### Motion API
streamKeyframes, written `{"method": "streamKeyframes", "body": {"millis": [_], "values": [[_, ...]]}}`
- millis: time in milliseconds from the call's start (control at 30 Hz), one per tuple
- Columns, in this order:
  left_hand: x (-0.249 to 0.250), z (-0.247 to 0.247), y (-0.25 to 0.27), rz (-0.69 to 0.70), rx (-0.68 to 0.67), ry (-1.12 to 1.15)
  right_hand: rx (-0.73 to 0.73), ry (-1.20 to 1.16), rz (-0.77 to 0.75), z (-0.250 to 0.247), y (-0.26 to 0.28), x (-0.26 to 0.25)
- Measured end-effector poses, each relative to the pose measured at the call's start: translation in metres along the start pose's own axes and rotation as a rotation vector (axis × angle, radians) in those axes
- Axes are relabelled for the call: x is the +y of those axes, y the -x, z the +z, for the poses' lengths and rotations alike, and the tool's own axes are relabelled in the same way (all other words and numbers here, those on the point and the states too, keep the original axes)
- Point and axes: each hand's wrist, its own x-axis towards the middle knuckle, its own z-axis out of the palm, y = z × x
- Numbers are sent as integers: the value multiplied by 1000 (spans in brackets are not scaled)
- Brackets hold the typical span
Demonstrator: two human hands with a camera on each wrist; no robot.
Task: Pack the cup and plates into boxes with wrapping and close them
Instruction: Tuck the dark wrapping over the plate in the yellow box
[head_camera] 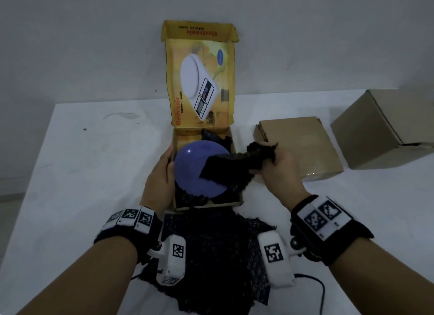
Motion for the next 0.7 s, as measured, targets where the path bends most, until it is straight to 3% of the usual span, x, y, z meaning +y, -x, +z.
{"method": "streamKeyframes", "body": {"millis": [167, 300, 400, 533, 633, 700], "values": [[1, 0, 0, -15, 5, 3, -80, 19, 5, 12, 1, 0], [5, -2, 2, 15, 14, -8, -11, 326, -65, 26, 7, 14], [7, -2, 2, 10, 14, -5, -72, 483, -71, 28, 7, 17], [6, -2, 2, 2, 8, 7, -109, 743, -278, 27, -2, 7], [4, -1, 1, -8, 14, 12, -106, 719, -360, 23, -5, -9], [3, -1, 1, -20, 17, 11, -154, 698, -268, 24, -5, -17]]}}
